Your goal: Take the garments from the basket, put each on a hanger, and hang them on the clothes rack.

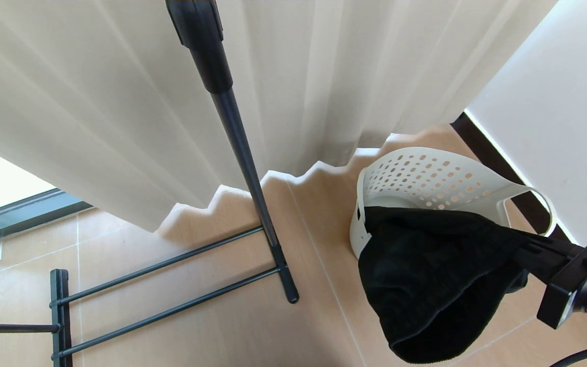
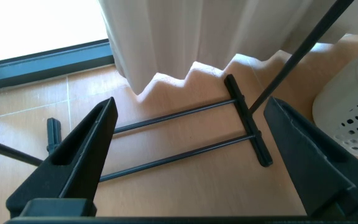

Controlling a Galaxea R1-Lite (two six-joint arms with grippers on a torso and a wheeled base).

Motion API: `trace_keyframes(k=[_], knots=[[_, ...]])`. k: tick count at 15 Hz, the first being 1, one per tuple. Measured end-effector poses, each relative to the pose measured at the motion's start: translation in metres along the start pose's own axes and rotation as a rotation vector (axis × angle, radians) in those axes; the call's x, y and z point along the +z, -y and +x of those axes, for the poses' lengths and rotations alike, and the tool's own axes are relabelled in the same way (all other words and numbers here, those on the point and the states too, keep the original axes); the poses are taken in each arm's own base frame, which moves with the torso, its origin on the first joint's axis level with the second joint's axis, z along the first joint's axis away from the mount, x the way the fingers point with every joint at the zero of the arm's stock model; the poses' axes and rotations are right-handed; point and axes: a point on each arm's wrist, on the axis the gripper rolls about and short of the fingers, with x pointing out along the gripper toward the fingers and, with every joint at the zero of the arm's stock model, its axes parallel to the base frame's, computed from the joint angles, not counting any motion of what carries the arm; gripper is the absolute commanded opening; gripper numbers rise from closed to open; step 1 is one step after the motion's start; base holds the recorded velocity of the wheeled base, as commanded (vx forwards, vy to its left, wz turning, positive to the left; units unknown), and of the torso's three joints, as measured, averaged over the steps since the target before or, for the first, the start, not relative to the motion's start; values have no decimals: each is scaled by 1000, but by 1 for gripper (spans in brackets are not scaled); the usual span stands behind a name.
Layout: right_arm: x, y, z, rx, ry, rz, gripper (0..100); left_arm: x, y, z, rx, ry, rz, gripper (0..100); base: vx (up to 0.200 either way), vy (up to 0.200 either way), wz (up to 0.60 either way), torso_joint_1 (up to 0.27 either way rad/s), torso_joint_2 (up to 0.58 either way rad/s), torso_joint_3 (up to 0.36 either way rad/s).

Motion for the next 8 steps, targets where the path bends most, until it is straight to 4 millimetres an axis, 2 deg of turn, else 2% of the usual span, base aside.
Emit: trace_keyframes(k=[8], knots=[[-1,0,-1,-1,0,0,0,0,0,0,0,0,0,100,0,0,0,4,-2,196]])
